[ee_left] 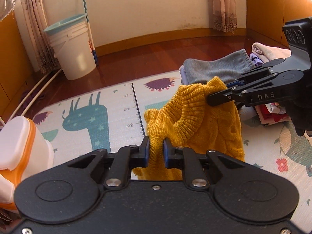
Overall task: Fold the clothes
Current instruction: 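Lift the sweater by the collar with both grippers and shake it out, then lay the sweater flat on the mat and open both grippers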
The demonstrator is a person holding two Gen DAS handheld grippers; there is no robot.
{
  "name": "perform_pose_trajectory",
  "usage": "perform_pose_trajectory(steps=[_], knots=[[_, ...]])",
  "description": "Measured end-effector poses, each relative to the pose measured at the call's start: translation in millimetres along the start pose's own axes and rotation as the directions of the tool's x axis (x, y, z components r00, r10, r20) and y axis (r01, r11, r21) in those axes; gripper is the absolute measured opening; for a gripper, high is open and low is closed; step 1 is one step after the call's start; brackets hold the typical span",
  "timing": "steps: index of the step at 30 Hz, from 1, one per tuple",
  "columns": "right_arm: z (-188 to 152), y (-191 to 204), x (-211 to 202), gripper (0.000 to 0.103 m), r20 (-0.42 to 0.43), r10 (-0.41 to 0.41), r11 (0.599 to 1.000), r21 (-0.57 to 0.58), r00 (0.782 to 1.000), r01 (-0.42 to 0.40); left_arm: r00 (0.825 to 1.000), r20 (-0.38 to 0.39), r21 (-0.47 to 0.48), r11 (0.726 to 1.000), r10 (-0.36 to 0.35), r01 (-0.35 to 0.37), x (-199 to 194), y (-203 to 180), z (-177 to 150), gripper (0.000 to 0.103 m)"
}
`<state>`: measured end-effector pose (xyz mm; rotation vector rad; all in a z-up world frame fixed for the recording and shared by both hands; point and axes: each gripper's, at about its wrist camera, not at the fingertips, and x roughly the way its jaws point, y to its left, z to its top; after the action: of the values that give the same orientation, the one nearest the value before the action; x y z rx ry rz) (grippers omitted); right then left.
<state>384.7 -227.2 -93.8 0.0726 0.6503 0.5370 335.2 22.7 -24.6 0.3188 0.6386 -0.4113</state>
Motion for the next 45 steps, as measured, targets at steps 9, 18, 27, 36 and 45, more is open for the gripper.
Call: perform_pose_trajectory(steps=[9, 18, 27, 36, 45], knots=[[42.0, -5.5, -29.3, 0.021, 0.256, -0.039, 0.998, 0.053, 0.966, 0.026, 0.938, 0.273, 0.121, 0.959, 0.215, -0.255, -37.1, -5.9, 33.7, 0.012], [-1.7, 7.6, -28.9, 0.021, 0.187, -0.058, 0.990, -0.118, 0.981, 0.081, 0.982, 0.139, 0.383, 0.907, 0.130, -0.174, -4.3, -49.8, -56.7, 0.011], [-123.7, 52.2, -25.3, 0.021, -0.137, -0.006, 0.933, -0.356, 0.991, -0.044, 0.998, -0.063, 0.578, 0.814, -0.031, 0.061, -9.5, -106.9, -157.2, 0.010], [-219.6, 95.0, -54.2, 0.021, -0.350, 0.035, 0.882, -0.430, 0.936, -0.194, 0.950, -0.263, 0.637, 0.709, -0.170, 0.303, -36.2, -157.0, -229.5, 0.008], [-279.2, 111.1, -75.0, 0.021, -0.470, 0.027, 0.777, -0.545, 0.882, -0.314, 0.813, -0.500, 0.557, 0.608, -0.299, 0.566, -52.2, -188.2, -251.4, 0.010]])
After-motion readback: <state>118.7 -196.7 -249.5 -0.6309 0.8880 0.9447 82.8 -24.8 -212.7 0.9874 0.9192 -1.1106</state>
